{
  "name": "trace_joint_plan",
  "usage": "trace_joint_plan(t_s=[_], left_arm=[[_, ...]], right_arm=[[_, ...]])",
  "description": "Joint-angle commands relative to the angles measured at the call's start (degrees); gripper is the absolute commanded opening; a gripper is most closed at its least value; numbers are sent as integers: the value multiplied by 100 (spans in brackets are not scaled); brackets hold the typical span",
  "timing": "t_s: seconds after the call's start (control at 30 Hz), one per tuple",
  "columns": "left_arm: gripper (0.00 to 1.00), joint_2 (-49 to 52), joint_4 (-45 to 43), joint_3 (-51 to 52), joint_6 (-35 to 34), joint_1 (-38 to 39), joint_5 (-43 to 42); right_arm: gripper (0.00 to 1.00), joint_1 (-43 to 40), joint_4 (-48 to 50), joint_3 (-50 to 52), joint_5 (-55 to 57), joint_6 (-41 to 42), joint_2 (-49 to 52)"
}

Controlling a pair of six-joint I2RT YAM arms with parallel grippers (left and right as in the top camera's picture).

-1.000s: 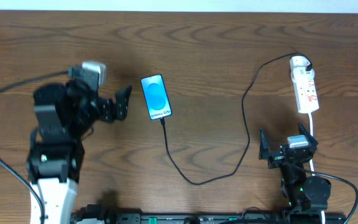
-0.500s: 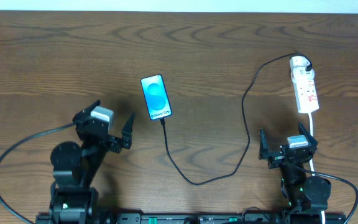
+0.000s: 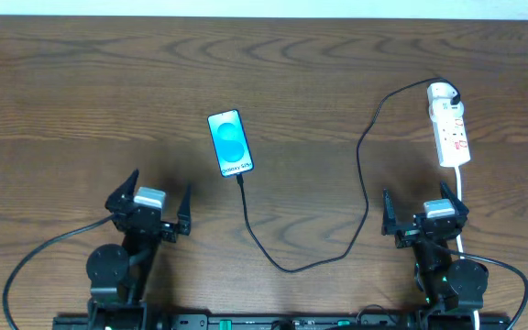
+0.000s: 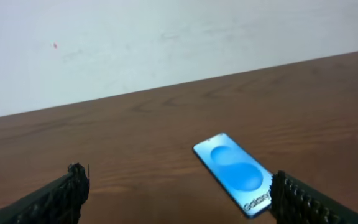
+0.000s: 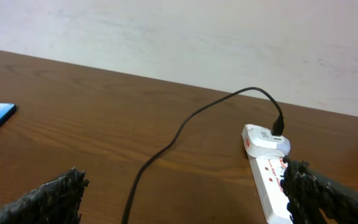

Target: Plug charger to phone and switch on socket

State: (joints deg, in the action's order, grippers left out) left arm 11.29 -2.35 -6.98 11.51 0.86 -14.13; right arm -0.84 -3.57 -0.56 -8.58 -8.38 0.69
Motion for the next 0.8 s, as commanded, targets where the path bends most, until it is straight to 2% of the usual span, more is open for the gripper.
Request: trace_joint_plan(t_s=[0.0, 0.17, 0.4, 0.77], left_arm=[[93, -361, -37, 293, 157, 9, 291], [93, -682, -35, 632, 308, 7, 334], [93, -1043, 566, 675, 308, 7, 632], [93, -1117, 588, 675, 304, 9, 713]], right_arm=[[99, 17, 0, 24, -39, 59, -35], [99, 17, 0, 24, -39, 59, -35], [99, 17, 0, 24, -37, 59, -35], [99, 17, 0, 24, -39, 59, -35]])
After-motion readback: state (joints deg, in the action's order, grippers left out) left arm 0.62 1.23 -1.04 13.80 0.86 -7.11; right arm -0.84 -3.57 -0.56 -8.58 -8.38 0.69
